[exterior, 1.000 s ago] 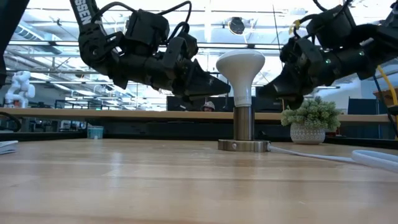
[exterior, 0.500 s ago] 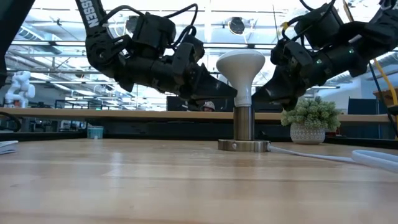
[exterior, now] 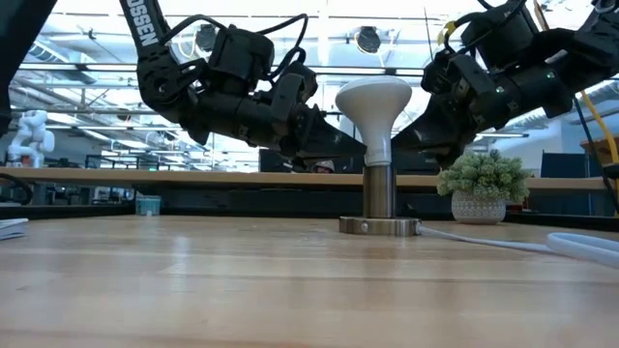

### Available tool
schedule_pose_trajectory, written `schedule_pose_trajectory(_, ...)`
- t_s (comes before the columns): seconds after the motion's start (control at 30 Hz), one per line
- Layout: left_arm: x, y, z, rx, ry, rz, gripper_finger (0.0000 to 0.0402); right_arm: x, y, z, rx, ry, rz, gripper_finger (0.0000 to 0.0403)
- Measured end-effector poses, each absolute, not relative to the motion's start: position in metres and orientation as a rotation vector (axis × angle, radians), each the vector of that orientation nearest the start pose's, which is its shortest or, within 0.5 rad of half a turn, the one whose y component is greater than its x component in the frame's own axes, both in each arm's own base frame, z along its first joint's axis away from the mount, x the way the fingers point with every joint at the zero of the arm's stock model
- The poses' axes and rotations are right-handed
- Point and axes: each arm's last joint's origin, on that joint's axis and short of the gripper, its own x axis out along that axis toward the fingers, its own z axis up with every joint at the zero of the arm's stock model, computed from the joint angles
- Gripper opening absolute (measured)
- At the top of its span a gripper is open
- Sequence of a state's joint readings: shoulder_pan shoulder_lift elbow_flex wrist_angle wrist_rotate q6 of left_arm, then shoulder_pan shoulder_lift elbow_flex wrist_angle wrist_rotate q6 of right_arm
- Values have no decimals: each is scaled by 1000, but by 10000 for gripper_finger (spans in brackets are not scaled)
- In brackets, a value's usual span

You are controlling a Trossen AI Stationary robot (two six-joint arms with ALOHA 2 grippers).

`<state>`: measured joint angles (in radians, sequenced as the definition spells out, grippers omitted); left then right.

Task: Screw lightbulb
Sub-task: Insert the lightbulb into the lamp

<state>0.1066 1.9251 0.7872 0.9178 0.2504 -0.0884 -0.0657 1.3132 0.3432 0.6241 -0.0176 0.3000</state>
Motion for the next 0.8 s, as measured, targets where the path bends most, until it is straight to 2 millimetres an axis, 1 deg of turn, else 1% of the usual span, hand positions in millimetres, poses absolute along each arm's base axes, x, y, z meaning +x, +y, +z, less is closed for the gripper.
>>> schedule_pose_trajectory(0.23,361,36,133,-140,223,-112,0,231,-3,156,321,368,-40,0)
schedule_pose_trajectory(0.37,361,36,133,-139,222,-65,0,231,2,155,337,380,1,0)
schedule_pose_trajectory(0.53,361,37,132,-141,232,-59,0,230,5,154,356,410,53,0)
schedule_pose_trajectory(0.6,360,36,131,-143,238,-73,0,228,5,151,370,442,34,0)
schedule_pose_trajectory(0.67,360,35,132,-148,240,-115,0,227,2,147,374,475,-21,0)
schedule_pose_trajectory(0.8,361,28,134,-147,216,-201,0,227,-2,147,349,445,-163,0)
